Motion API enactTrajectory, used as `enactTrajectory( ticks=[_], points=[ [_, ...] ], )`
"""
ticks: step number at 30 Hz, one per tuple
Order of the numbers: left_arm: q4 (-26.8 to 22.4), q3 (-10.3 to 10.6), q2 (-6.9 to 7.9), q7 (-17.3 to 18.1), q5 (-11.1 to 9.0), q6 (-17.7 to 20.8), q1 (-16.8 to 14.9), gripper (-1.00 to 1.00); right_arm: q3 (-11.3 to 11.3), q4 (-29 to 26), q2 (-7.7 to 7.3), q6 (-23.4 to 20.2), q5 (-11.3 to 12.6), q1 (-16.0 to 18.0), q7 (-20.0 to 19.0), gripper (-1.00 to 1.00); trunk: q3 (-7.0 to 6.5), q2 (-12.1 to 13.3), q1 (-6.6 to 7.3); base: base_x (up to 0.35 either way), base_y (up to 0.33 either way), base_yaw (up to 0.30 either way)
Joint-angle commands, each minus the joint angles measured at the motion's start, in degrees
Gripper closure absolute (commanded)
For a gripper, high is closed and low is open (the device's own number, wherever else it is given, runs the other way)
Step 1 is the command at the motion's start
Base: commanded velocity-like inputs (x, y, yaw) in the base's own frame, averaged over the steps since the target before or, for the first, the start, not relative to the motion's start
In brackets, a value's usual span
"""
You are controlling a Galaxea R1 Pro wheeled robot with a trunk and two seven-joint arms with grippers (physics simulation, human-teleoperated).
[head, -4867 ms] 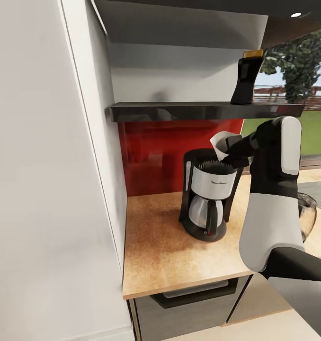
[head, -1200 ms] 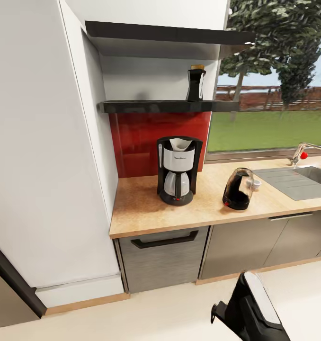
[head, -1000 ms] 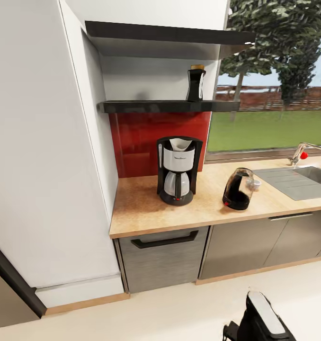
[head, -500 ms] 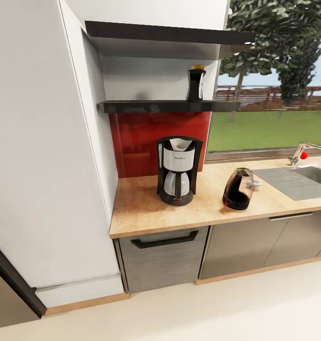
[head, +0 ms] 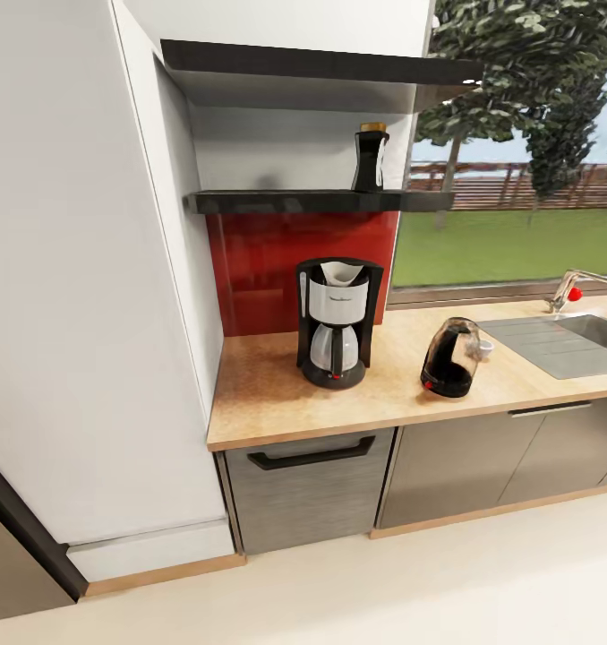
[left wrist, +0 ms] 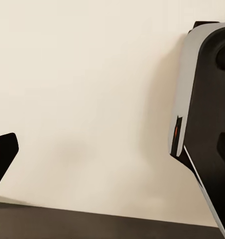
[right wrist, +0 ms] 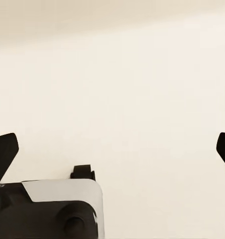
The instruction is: Set up a coffee station on the kitchen countertop: keep the coffee maker on the countertop, move the bottle of coffee from the kitchen shelf to the counter next to the coffee maker, place a paper coffee filter on top of the coffee maker, put the saucer next to the coffee maker with the coffee cup on the saucer, and place the electric kettle next to the coffee maker.
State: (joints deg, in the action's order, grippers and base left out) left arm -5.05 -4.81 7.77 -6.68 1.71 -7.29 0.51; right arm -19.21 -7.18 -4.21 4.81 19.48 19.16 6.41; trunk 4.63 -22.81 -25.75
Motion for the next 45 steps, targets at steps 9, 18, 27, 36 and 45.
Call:
enactTrajectory(
  ticks=[9, 18, 27, 36, 45],
  points=[
    [-0.21, -0.34, -0.03, 0.00, 0.12, -0.26, 0.02, -1.00, -0.47, 0.06, -0.01, 0.16, 0.56, 0.05, 0.10, -1.00, 0.11, -0.11, -0.03, 0.000, 0.000, 0.000],
    [-0.28, -0.30, -0.05, 0.01, 0.13, -0.72, 0.02, -1.00, -0.58, 0.21, -0.02, 0.19, 0.53, 0.03, 0.10, -1.00, 0.11, -0.11, -0.03, 0.000, 0.000, 0.000],
    [-0.31, -0.25, -0.47, 0.01, 0.31, -1.29, 0.02, -1.00, -0.61, 0.32, 0.16, 0.20, 0.47, 0.02, 0.10, -1.00, 0.11, -0.11, -0.03, 0.097, -0.051, 0.000],
    [-0.32, -0.24, -0.89, 0.00, 0.36, -1.32, -0.07, -1.00, -0.59, 0.32, 0.17, 0.20, 0.47, 0.01, 0.10, -1.00, 0.11, -0.11, -0.03, 0.194, -0.200, 0.002],
    [-0.33, -0.26, -0.91, 0.00, 0.31, -1.32, -0.14, -1.00, -0.56, 0.33, 0.12, 0.20, 0.47, 0.02, 0.10, -1.00, 0.11, -0.11, -0.03, 0.029, -0.290, 0.146]
  ],
)
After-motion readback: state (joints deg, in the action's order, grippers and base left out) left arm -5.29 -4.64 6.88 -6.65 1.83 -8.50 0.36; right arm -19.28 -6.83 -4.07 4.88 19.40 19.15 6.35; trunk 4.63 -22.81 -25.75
